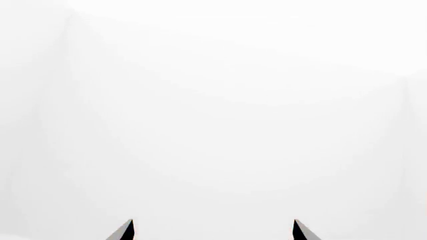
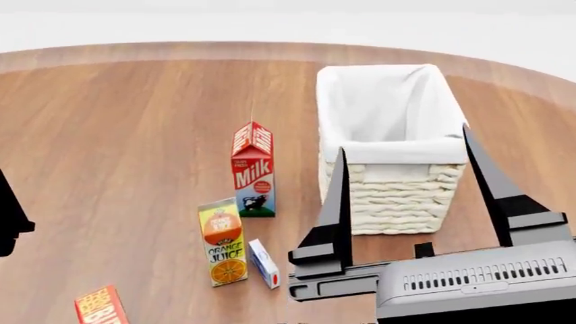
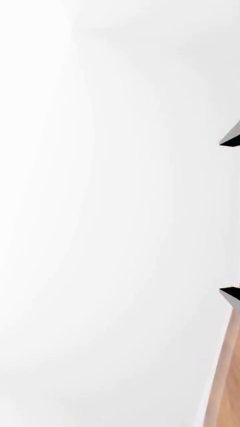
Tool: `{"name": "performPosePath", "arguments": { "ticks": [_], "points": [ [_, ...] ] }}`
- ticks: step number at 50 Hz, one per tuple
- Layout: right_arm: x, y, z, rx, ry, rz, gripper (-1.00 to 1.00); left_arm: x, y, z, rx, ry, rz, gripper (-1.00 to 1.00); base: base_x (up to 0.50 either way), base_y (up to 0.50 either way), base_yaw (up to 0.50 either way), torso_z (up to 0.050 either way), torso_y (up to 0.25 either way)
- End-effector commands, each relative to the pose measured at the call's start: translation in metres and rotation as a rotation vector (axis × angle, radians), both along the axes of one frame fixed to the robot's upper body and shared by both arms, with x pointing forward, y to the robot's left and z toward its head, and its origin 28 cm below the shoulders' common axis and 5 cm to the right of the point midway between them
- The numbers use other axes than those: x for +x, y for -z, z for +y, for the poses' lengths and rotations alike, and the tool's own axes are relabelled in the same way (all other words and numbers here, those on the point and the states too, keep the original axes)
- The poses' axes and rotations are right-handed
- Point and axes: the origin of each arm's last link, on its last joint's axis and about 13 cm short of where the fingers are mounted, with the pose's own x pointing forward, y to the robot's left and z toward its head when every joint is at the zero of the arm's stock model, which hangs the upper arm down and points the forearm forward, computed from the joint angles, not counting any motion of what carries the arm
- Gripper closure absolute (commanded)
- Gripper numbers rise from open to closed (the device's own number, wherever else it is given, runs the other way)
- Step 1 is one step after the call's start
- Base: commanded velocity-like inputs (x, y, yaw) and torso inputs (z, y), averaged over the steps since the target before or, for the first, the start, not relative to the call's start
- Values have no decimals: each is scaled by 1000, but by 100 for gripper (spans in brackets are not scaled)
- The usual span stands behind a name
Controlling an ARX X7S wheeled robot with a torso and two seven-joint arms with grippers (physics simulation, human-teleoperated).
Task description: Pick up the alphabet soup and the tomato sauce, and put them in the basket.
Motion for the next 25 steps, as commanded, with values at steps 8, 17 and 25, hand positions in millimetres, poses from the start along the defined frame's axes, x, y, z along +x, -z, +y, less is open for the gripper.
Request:
{"name": "performPosePath", "arguments": {
  "ticks": [8, 17, 25],
  "points": [
    [-2, -1, 0, 17, -11, -5, -100, -1, -3, 0, 10, 0, -8, -100, 346, 0, 0, 0, 2],
    [-2, 0, 0, 17, -12, -2, -100, -1, -1, 0, 7, 0, -2, -100, 345, 0, 0, 0, 0],
    [-1, 3, -1, 19, -13, -1, -100, -1, 0, -2, 13, 4, -2, -100, 346, 0, 0, 0, 0]
  ]
}}
